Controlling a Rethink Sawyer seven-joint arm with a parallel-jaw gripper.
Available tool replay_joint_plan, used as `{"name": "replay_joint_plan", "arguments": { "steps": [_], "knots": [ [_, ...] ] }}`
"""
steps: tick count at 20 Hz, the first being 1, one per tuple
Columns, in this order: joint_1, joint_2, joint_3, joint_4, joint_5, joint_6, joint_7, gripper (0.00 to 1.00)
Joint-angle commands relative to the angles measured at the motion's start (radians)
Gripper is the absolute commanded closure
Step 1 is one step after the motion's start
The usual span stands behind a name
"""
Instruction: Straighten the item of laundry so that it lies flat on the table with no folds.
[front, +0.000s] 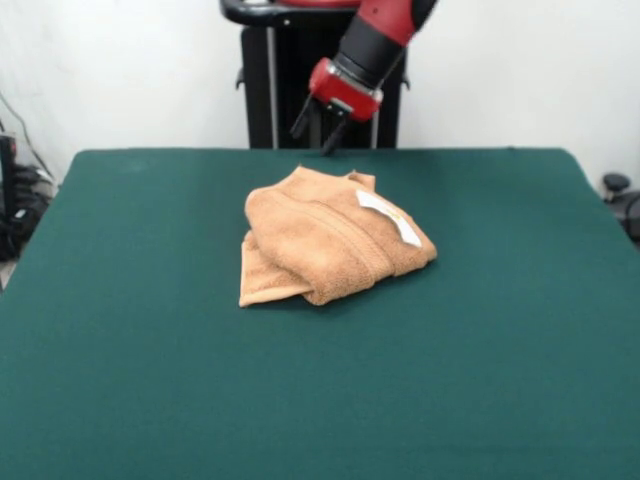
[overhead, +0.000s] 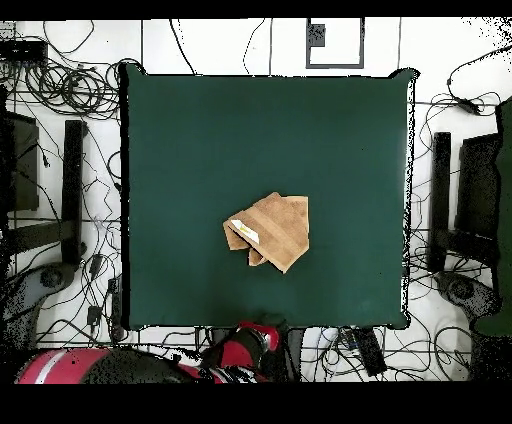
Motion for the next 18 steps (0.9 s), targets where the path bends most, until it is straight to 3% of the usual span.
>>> {"name": "replay_joint_plan", "arguments": {
  "steps": [1, 6, 12, 18],
  "knots": [
    [0.016, -0.183, 0.105, -0.049, 0.096, 0.170, 0.239, 0.00],
    [0.040, -0.308, 0.063, -0.025, 0.101, 0.299, 0.184, 0.00],
    [0.017, -0.211, 0.101, -0.040, 0.075, 0.220, 0.273, 0.00],
    [0.115, -0.138, 0.037, -0.081, 0.171, 0.231, 0.199, 0.00]
  ]
}}
